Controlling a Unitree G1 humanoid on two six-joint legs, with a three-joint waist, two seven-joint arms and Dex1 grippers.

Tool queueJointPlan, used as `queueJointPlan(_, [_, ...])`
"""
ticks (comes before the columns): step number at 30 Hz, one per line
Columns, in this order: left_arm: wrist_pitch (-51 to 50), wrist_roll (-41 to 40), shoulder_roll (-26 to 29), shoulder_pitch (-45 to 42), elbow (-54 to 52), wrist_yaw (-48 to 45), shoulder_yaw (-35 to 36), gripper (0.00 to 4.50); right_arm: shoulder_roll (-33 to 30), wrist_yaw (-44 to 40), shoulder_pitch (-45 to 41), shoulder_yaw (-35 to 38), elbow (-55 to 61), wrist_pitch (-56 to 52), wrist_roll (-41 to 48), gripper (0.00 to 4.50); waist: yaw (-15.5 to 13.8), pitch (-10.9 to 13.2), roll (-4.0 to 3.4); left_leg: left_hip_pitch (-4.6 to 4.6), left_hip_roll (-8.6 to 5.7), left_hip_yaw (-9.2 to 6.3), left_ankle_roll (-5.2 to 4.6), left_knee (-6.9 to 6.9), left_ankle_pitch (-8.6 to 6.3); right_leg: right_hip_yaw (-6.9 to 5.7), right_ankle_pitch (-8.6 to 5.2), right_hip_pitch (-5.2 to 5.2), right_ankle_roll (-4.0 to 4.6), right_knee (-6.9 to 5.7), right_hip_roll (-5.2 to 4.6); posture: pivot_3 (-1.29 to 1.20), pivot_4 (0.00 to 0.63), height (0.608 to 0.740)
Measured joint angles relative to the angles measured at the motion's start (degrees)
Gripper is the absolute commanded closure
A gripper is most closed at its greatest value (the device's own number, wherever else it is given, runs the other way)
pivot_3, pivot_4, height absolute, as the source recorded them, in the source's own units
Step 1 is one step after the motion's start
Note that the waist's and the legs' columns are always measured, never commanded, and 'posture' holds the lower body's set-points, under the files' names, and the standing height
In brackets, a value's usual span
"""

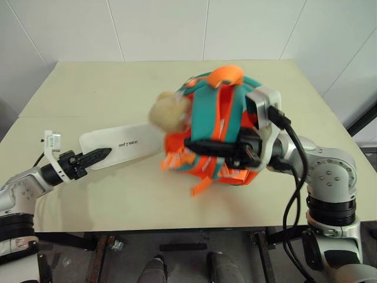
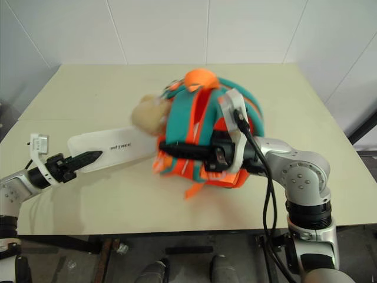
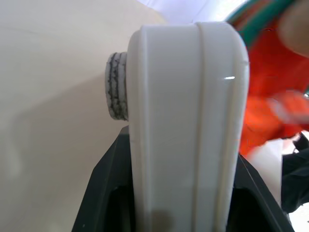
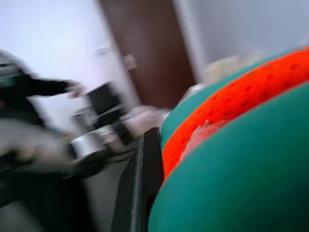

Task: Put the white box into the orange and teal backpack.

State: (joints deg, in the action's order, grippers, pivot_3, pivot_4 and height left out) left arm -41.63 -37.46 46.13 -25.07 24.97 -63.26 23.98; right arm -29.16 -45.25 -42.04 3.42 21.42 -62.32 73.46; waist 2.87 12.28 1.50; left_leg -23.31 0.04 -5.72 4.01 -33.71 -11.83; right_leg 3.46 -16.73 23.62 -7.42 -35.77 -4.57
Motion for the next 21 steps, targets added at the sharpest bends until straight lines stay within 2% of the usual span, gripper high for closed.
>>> queueJointPlan(3, [0.6, -0.1, 0.4, 1.9, 0.5, -1.2, 0.5, 3.15, -5.5, -0.4, 1.6, 0.9, 0.2, -4.5, 7.0, 4.47, -0.8, 0.0, 0.01, -0.01, -0.02, 0.02, -0.02, -0.02, -0.03, 0.00, 0.00, -0.04, 0.00, 0.14, -0.03, 0.00, 0.150, 0.740])
queueJointPlan(5, [1.0, -0.5, 0.4, 3.3, 0.1, -1.3, 1.4, 3.15, -11.0, -3.0, 3.6, 0.9, 0.9, -6.0, 6.7, 4.47, -1.2, 0.0, 0.02, 0.00, -0.02, 0.03, -0.03, -0.02, -0.05, 0.00, -0.01, -0.07, 0.02, 0.19, -0.03, 0.00, 0.150, 0.740])
queueJointPlan(7, [1.1, -0.7, 0.3, 4.1, -0.7, -1.0, 2.3, 3.15, -14.0, -5.8, 4.4, 0.1, 0.8, -5.2, 2.4, 4.47, -1.3, 0.0, 0.03, 0.00, -0.02, 0.05, -0.03, -0.06, -0.06, -0.01, -0.05, -0.06, 0.10, 0.19, -0.01, 0.00, 0.150, 0.740])
queueJointPlan(12, [0.8, -2.7, -1.4, 4.8, -7.4, 0.0, 3.0, 3.15, -14.7, -11.2, 4.4, -3.1, -1.5, -0.4, -7.0, 4.47, -1.2, 0.0, 0.05, -0.01, -0.02, 0.12, -0.03, -0.15, -0.05, 0.05, -0.09, -0.10, 0.24, 0.23, -0.01, 0.00, 0.150, 0.740])
queueJointPlan(17, [-3.7, -11.7, -2.1, 5.0, -18.9, 1.9, 8.3, 3.15, -14.7, -14.2, 4.4, -3.4, -2.3, 1.4, -10.7, 4.47, -1.2, 0.0, 0.05, -0.06, 0.00, 0.09, 0.01, -0.13, -0.10, 0.03, 0.04, -0.06, -0.05, 0.23, 0.00, 0.00, 0.150, 0.740])
queueJointPlan(21, [-9.1, -18.6, 3.6, 9.6, -29.9, 1.6, 13.6, 3.15, -14.4, -15.0, 5.0, -3.7, -3.9, 2.3, -13.0, 4.47, -0.9, 0.0, 0.07, -0.03, 0.02, 0.16, 0.02, -0.12, -0.19, 0.08, -0.05, -0.03, -0.02, 0.22, 0.03, 0.00, 0.150, 0.740])
